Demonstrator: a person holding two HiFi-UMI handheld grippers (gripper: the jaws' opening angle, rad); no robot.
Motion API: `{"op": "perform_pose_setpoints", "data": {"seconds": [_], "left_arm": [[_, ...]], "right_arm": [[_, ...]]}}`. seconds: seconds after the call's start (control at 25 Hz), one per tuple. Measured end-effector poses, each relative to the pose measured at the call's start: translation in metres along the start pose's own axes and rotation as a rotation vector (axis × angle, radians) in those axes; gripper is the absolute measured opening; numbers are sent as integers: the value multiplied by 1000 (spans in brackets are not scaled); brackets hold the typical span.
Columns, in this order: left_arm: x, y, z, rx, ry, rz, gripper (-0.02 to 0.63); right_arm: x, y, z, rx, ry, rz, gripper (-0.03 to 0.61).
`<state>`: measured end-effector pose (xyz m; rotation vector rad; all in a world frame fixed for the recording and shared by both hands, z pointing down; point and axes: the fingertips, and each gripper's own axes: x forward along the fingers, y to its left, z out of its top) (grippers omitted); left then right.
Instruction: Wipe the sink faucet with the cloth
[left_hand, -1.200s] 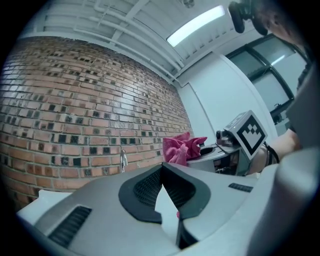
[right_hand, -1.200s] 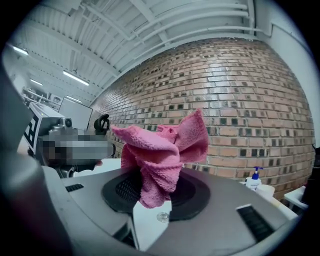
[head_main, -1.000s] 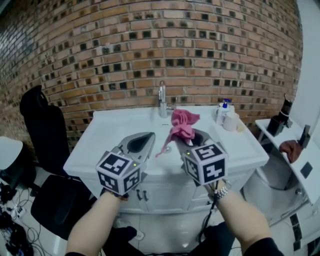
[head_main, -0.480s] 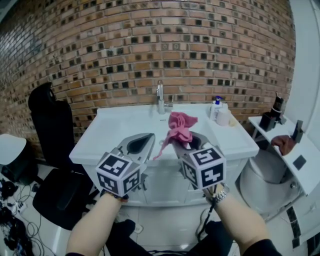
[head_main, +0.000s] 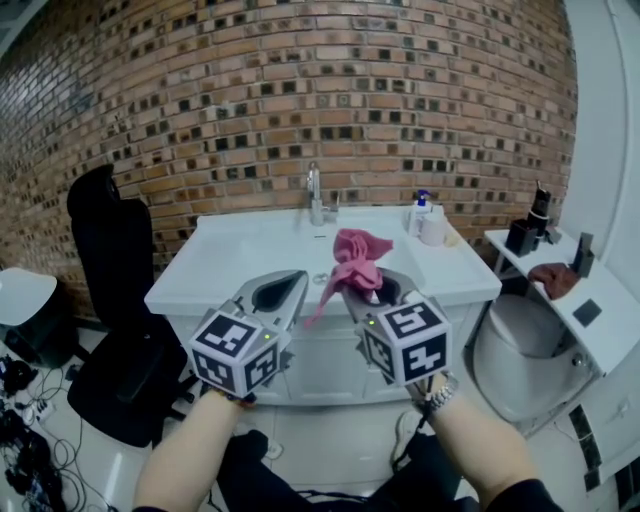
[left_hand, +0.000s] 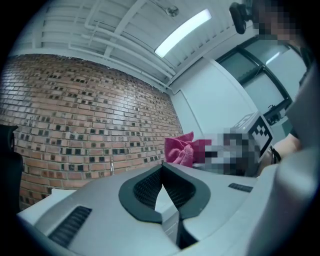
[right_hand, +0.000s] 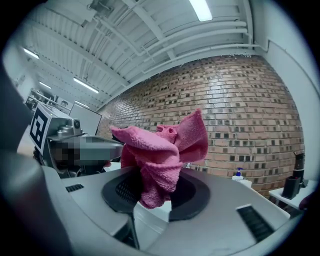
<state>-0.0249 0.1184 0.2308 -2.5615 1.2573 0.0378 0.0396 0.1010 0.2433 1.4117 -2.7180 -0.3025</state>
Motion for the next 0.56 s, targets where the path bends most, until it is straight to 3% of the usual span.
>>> {"op": "perform_pose_setpoints", "data": {"seconds": [0.56], "left_arm": [[-40,-31,3,10,-12,-3,5]], "right_arm": [[-42,36,3,-15,-30,17,130]]}}
